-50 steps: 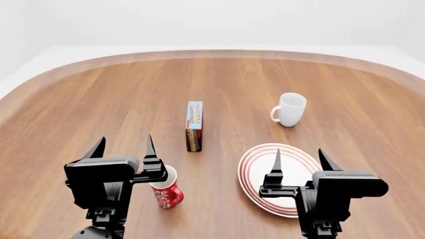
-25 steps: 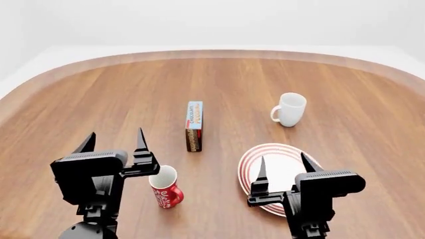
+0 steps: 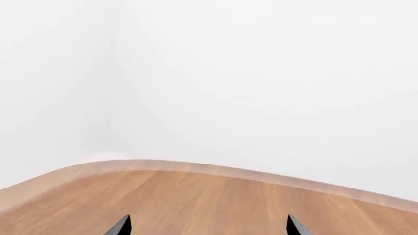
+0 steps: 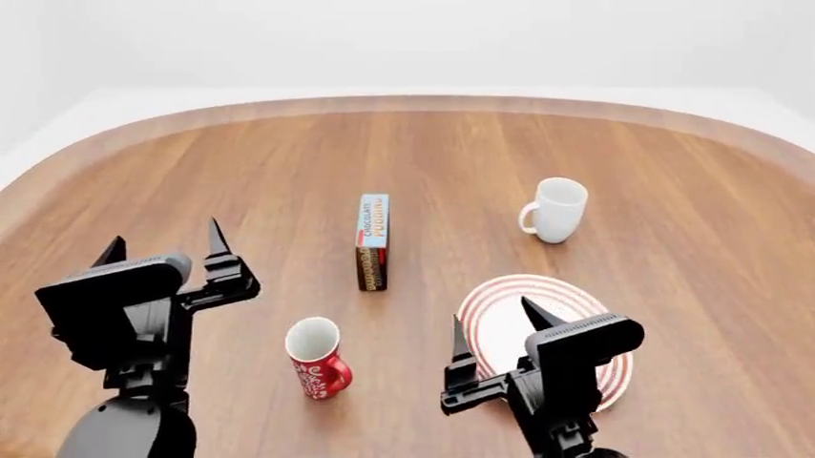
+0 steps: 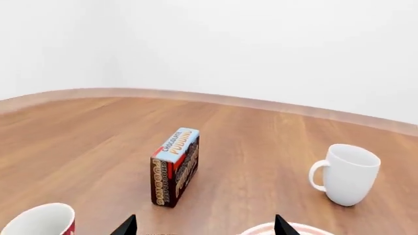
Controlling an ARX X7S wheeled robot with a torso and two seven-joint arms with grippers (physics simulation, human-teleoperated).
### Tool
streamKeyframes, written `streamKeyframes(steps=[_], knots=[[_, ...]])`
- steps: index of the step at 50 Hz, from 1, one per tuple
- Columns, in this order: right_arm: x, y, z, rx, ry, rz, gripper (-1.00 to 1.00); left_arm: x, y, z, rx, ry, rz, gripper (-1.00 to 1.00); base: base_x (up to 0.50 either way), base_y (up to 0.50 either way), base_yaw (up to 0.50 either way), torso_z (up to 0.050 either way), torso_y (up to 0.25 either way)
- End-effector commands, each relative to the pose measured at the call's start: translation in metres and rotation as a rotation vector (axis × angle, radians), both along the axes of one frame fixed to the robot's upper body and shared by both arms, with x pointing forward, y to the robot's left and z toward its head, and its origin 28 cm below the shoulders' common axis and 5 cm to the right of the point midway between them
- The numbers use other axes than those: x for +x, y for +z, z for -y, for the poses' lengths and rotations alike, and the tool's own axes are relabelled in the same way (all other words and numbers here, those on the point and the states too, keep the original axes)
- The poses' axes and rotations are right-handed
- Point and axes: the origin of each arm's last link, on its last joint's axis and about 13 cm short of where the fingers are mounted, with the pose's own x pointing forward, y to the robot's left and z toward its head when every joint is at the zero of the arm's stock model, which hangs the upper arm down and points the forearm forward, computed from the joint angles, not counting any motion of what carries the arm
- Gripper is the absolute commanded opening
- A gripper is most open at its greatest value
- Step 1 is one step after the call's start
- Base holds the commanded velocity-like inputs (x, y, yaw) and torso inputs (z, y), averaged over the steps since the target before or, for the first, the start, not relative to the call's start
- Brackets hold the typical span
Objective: Pick up the red mug and put it on the plate
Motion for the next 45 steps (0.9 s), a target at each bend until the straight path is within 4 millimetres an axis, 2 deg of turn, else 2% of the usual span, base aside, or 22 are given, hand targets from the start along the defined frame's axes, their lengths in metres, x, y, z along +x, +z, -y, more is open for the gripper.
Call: streamKeyframes(steps=[1, 4, 11, 25, 33, 40, 41, 45], knots=[[0.016, -0.002, -0.013, 0.046, 0.112, -0.041, 1.0, 0.019, 0.005, -0.016, 0.005, 0.023, 0.012, 1.0, 0.0, 0.0, 0.0, 0.0, 0.0], [0.017, -0.001, -0.014, 0.037, 0.125, -0.053, 1.0, 0.022, 0.003, -0.016, 0.003, 0.014, 0.001, 1.0, 0.0, 0.0, 0.0, 0.0, 0.0], [0.009, 0.006, -0.014, 0.008, 0.185, -0.058, 1.0, 0.013, 0.003, -0.012, -0.003, 0.022, -0.005, 1.0, 0.0, 0.0, 0.0, 0.0, 0.0], [0.0, -0.011, -0.011, -0.047, 0.253, -0.162, 1.0, -0.003, 0.019, -0.019, -0.062, 0.071, 0.038, 1.0, 0.0, 0.0, 0.0, 0.0, 0.0], [0.002, -0.014, -0.013, -0.079, 0.289, -0.189, 1.0, -0.003, 0.018, -0.016, -0.069, 0.071, 0.039, 1.0, 0.0, 0.0, 0.0, 0.0, 0.0], [0.014, -0.019, -0.02, -0.075, 0.335, -0.202, 1.0, -0.001, 0.017, -0.017, -0.073, 0.071, 0.036, 1.0, 0.0, 0.0, 0.0, 0.0, 0.0], [0.027, -0.028, -0.05, -0.131, 0.493, -0.245, 1.0, 0.002, 0.024, -0.023, -0.097, 0.087, 0.048, 1.0, 0.0, 0.0, 0.0, 0.0, 0.0], [0.029, -0.031, -0.053, -0.142, 0.508, -0.26, 1.0, 0.002, 0.024, -0.023, -0.096, 0.089, 0.053, 1.0, 0.0, 0.0, 0.0, 0.0, 0.0]])
